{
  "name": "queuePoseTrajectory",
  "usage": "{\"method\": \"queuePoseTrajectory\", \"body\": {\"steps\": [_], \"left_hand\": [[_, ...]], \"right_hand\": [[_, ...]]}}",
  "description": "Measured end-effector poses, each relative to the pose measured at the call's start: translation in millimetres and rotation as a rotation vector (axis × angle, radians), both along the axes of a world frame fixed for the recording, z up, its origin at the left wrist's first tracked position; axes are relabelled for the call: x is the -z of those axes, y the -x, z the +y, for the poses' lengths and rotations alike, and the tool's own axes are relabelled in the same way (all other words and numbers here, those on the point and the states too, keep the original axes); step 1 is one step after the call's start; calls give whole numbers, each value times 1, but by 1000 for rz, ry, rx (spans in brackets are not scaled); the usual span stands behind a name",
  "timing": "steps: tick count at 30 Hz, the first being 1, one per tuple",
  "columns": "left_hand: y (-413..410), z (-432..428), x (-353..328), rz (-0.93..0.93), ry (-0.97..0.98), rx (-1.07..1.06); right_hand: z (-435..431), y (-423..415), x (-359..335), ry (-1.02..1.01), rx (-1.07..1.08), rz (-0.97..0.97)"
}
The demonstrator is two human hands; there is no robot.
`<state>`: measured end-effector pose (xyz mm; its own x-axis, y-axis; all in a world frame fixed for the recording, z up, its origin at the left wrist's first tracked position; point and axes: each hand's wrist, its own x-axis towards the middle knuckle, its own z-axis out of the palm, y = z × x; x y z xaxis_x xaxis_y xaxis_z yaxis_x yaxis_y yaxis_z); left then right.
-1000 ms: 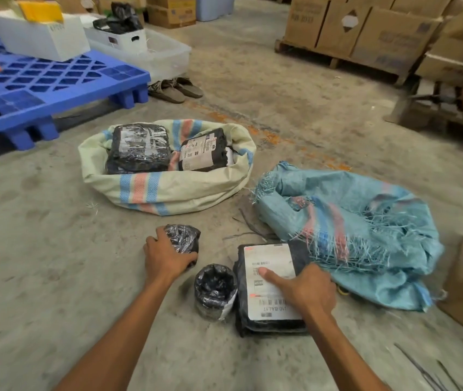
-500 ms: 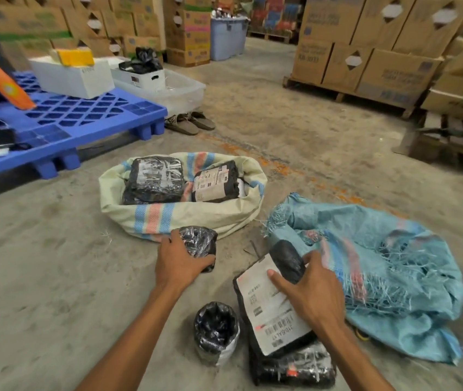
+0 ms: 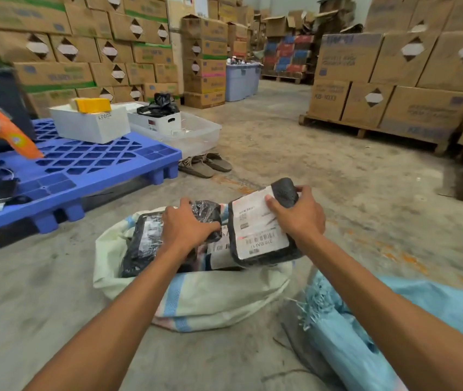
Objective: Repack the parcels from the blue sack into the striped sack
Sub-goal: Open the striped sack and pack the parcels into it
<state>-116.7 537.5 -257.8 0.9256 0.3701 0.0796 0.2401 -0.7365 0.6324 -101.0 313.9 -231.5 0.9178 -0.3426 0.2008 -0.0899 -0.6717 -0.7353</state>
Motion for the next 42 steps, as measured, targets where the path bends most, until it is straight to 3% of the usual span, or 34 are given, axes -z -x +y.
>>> {"method": "queuePoseTrajectory", "body": {"steps": [8, 12, 18, 22, 29, 34, 42], "left_hand": [[-56, 11, 36, 141, -247, -3], [-57, 10, 56, 106, -392, 24], [-49, 15, 60, 60, -394, 83], [-39, 19, 55, 1, -332, -49], [-25, 34, 45, 66, -224, -158], [-16, 50, 45, 79, -248, -162], [-11, 54, 46, 118, -204, -188]], "right_hand": [[55, -93, 52, -51, 14, 175], [56, -101, 76, -20, -16, 332], [47, -100, 79, 142, -259, 441], [61, -83, 81, 272, -384, 471], [88, -69, 88, 210, -226, 354], [87, -71, 85, 115, -108, 330], [80, -67, 86, 194, -87, 360]]}}
